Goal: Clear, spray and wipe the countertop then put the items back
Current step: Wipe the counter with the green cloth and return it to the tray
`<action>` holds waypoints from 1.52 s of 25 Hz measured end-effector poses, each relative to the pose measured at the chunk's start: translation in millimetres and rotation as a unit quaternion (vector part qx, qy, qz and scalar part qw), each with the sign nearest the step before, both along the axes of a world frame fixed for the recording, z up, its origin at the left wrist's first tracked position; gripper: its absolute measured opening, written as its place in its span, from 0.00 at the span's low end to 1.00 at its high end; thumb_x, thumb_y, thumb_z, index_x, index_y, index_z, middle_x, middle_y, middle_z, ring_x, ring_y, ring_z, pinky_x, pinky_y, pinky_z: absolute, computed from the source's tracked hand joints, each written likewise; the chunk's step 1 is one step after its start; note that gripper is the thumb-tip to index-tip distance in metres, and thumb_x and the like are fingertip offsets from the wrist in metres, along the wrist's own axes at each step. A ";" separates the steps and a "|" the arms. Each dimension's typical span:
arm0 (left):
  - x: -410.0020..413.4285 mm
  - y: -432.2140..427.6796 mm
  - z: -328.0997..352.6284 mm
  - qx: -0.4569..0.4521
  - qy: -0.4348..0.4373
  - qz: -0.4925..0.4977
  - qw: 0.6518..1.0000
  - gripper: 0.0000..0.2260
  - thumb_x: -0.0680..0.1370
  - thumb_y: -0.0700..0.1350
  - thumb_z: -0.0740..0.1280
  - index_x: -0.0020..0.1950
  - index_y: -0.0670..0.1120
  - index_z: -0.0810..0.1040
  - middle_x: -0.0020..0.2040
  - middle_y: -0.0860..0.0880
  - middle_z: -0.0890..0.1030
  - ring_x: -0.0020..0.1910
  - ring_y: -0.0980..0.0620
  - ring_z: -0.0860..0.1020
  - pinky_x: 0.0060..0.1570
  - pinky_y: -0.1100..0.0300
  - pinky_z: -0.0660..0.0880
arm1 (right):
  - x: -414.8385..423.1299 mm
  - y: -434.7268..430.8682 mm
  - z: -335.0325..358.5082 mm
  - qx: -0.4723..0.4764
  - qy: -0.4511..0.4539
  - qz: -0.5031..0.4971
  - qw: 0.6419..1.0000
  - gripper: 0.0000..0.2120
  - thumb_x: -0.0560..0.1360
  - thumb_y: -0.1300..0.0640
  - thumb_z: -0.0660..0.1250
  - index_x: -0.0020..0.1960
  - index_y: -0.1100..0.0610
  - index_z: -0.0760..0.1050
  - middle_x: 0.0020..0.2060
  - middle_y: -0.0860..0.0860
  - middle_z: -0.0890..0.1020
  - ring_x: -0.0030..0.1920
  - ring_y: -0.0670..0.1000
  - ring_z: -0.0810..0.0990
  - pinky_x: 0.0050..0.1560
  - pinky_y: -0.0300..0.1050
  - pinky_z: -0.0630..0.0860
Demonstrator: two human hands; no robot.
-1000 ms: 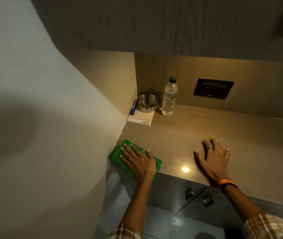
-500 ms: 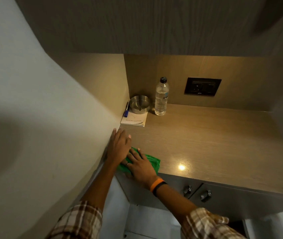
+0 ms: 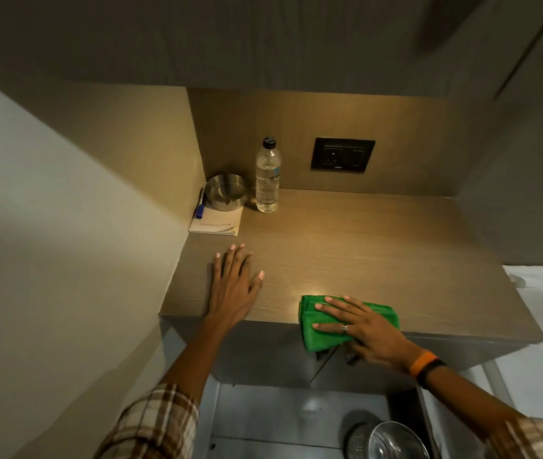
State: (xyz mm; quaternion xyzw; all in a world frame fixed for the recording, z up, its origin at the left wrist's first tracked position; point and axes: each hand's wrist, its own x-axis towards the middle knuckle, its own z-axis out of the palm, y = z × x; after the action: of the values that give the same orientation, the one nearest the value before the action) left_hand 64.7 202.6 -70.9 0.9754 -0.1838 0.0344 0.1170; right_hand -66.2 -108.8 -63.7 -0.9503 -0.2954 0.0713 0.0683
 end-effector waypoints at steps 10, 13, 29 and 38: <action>-25.7 -115.4 -15.6 0.006 0.030 -0.080 0.996 0.32 0.81 0.63 0.41 0.81 0.47 0.48 0.82 0.45 0.45 0.81 0.48 0.40 0.79 0.45 0.39 | -68.6 -115.1 38.6 0.211 0.083 -0.299 0.927 0.19 0.82 0.55 0.63 0.69 0.39 0.72 0.72 0.44 0.74 0.73 0.45 0.71 0.75 0.47 0.65; -41.6 -143.6 -11.7 -0.067 0.055 -0.134 0.987 0.30 0.83 0.62 0.46 0.80 0.48 0.53 0.82 0.45 0.50 0.81 0.48 0.44 0.80 0.46 0.44 | -72.2 -119.6 55.1 0.415 0.172 -0.395 0.802 0.12 0.78 0.48 0.65 0.61 0.41 0.79 0.57 0.46 0.85 0.58 0.50 0.82 0.57 0.44 0.77; -155.2 -417.1 38.8 -0.388 0.231 -0.086 0.888 0.08 0.75 0.32 0.67 0.46 0.43 0.82 0.49 0.47 0.83 0.53 0.46 0.80 0.55 0.54 0.73 | -170.9 -296.0 4.7 0.840 0.336 -0.358 0.232 0.29 0.79 0.44 0.64 0.71 0.64 0.73 0.69 0.63 0.77 0.71 0.62 0.75 0.72 0.57 0.72; -244.0 -599.3 11.3 -0.303 0.255 -0.148 0.906 0.14 0.78 0.36 0.66 0.62 0.46 0.81 0.55 0.46 0.78 0.54 0.51 0.75 0.57 0.65 0.70 | -223.0 -454.3 -29.5 0.606 0.043 -0.701 0.374 0.13 0.78 0.59 0.70 0.61 0.63 0.79 0.54 0.59 0.85 0.51 0.57 0.84 0.55 0.52 0.81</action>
State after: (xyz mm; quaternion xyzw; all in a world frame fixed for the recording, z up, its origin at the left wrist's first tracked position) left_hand -179.3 -396.7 -59.5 0.8298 -0.2711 -0.1789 0.4538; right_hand -289.3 -563.1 -93.2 -0.5174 0.5151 -0.1592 0.6646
